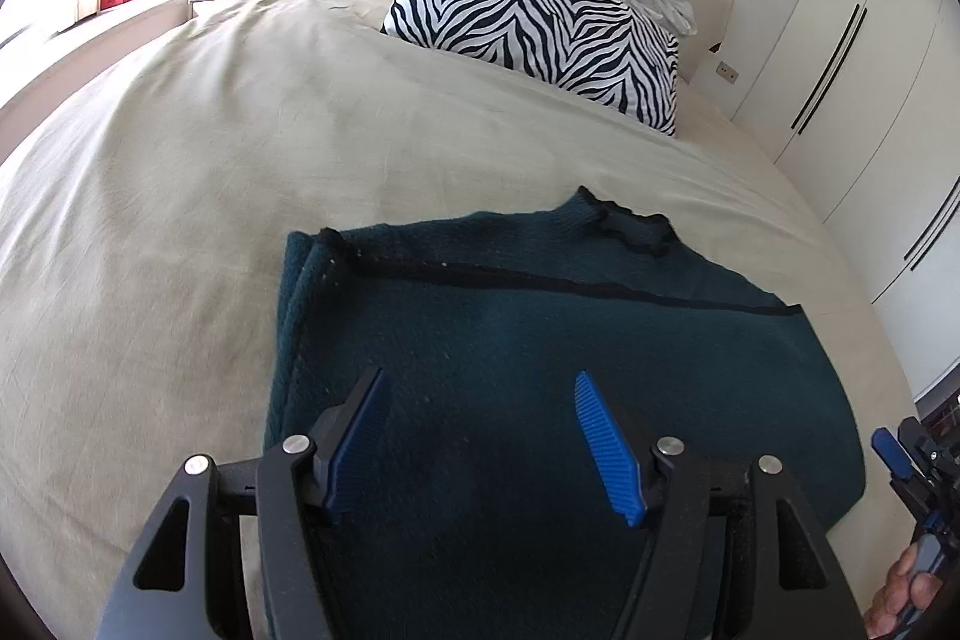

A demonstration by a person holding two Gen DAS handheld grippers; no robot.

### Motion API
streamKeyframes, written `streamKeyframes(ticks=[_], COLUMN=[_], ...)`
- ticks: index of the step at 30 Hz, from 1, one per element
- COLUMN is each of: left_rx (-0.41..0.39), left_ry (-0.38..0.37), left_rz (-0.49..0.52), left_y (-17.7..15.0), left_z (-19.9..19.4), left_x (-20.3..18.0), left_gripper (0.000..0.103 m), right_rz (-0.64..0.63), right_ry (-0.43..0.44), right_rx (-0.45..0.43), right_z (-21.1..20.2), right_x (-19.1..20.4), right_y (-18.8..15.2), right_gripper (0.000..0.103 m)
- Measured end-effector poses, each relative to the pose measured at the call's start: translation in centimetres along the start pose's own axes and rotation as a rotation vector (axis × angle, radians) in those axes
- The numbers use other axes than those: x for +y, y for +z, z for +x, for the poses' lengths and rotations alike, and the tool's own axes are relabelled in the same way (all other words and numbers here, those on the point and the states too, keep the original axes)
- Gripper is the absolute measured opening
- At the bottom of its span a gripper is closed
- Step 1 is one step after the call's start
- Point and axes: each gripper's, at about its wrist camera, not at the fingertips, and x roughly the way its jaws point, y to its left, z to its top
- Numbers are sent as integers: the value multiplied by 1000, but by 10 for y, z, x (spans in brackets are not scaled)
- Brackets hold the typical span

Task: Fold small clothes

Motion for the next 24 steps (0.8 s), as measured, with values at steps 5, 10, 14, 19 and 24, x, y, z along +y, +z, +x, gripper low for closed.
streamKeyframes(ticks=[5, 10, 14, 19, 24], left_rx=[78, 122, 125, 123, 125], left_ry=[-31, 3, -35, -33, 5], left_rz=[46, 38, 17, 19, 37], left_y=[-57, -76, -79, -84, -89], left_z=[-15, -1, -7, -15, -21], left_x=[-33, -15, -4, 1, -2], left_gripper=[71, 65, 64, 64, 64], right_rz=[58, 215, 361, 502, 527], right_ry=[244, 283, 298, 211, 76], right_rx=[150, 331, 273, 109, -22], right_z=[39, 81, 66, 13, -53], right_x=[39, 17, -36, -102, -123], right_y=[-20, -51, -56, -53, -56], right_gripper=[80, 77, 50, 47, 50])
